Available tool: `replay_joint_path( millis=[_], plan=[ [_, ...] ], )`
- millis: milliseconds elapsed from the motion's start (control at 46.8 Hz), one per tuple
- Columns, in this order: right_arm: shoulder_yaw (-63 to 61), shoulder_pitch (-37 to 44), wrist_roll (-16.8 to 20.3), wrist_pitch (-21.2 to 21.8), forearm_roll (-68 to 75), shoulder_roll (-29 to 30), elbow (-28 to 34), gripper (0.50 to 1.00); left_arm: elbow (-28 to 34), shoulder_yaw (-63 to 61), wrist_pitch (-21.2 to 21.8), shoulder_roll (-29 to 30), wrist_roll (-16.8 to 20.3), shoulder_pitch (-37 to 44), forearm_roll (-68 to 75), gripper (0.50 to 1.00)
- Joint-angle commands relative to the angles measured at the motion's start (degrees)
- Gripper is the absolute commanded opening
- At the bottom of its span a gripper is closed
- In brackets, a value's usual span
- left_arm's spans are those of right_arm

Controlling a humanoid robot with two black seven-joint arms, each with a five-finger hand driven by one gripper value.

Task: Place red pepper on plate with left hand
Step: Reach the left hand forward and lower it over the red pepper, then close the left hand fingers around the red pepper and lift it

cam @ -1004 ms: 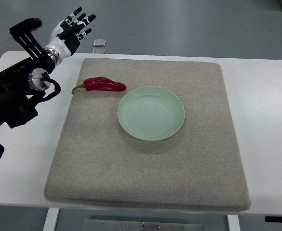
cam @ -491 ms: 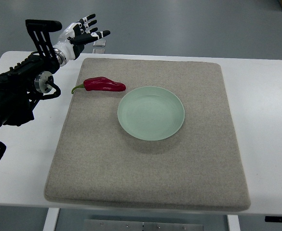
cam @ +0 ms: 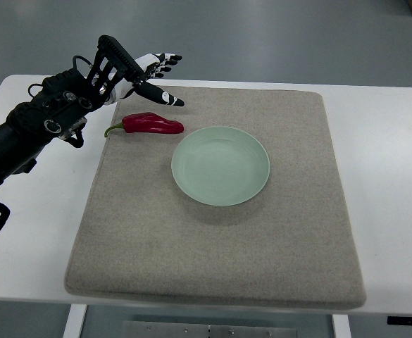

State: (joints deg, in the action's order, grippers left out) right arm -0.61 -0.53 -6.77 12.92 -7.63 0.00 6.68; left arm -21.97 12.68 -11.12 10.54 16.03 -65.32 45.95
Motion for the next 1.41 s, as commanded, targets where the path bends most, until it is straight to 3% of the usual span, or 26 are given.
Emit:
replay_joint_path(
  millis=[0, 256, 491, 662, 833, 1389],
  plan=[
    [0.0, 0.0, 0.0, 0.0, -0.01, 0.0, 0.0, 0.928, -0.53, -0.11, -0.57, 0.36, -0.04, -0.6, 4.93, 0.988],
    [0.0, 0.0, 0.0, 0.0, -0.01, 0.0, 0.0, 0.928, -1.94, -0.29, -4.35, 1.59, 0.93, -1.74, 18.9, 0.984],
    [0.0, 0.0, 0.0, 0.0, -0.01, 0.0, 0.0, 0.928, -1.94, -0.73, -4.18, 3.0, 5.94, -1.83, 31.83, 0.981],
    [0.0, 0.0, 0.0, 0.0, -0.01, 0.0, 0.0, 0.928, -1.94, -1.34, -4.27, 3.09, 7.78, -2.09, 33.85, 0.984],
    [0.0, 0.0, 0.0, 0.0, -0.01, 0.0, 0.0, 0.928, -1.94, -4.16, -4.18, 3.53, 11.91, -2.53, 34.56, 0.99],
    [0.0, 0.0, 0.0, 0.0, -0.01, 0.0, 0.0, 0.928, -0.97, -5.47, -3.91, 4.23, 11.74, -1.92, 34.91, 0.973]
  ],
)
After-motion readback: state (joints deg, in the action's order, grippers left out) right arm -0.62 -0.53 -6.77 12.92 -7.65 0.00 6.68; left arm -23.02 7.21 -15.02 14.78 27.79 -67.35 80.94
